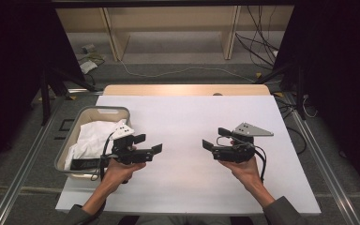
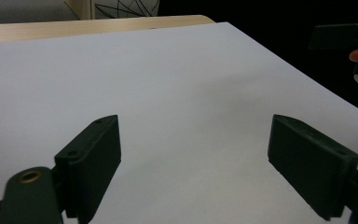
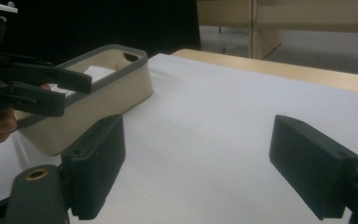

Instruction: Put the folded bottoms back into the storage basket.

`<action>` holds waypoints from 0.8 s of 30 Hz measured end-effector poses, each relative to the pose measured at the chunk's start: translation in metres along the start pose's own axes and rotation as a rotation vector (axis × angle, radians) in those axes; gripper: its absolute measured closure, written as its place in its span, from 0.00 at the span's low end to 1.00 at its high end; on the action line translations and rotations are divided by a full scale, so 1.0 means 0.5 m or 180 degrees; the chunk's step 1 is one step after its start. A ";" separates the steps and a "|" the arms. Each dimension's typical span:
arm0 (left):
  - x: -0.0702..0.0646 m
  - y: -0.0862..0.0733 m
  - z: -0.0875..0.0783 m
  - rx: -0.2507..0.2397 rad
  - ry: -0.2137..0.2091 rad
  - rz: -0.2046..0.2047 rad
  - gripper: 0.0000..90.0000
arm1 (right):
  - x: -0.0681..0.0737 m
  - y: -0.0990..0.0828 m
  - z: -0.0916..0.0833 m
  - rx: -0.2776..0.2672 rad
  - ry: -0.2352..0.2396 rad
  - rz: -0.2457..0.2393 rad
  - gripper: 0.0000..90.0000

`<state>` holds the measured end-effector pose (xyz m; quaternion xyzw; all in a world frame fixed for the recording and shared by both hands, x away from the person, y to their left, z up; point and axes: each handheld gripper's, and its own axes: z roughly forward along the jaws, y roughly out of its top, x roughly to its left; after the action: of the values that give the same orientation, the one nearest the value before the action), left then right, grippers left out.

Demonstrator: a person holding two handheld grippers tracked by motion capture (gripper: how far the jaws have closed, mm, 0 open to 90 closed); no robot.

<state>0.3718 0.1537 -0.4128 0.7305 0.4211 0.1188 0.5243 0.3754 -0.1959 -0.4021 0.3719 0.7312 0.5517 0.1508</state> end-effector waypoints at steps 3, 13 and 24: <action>-0.012 -0.009 -0.005 -0.0011 -0.0086 0.0091 0.17 | 0.001 -0.006 -0.003 0.0007 -0.0009 -0.0012 0.18; -0.022 -0.034 -0.010 -0.0129 -0.0133 0.0244 0.13 | 0.010 -0.017 -0.023 -0.0058 -0.0009 -0.0072 0.18; -0.018 -0.052 -0.016 -0.0139 -0.0081 0.0263 0.13 | 0.014 -0.037 -0.043 -0.0073 -0.0013 -0.0108 0.18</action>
<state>0.3485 0.1547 -0.4295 0.7371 0.3812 0.1403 0.5401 0.3503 -0.2081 -0.4105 0.3588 0.7307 0.5566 0.1659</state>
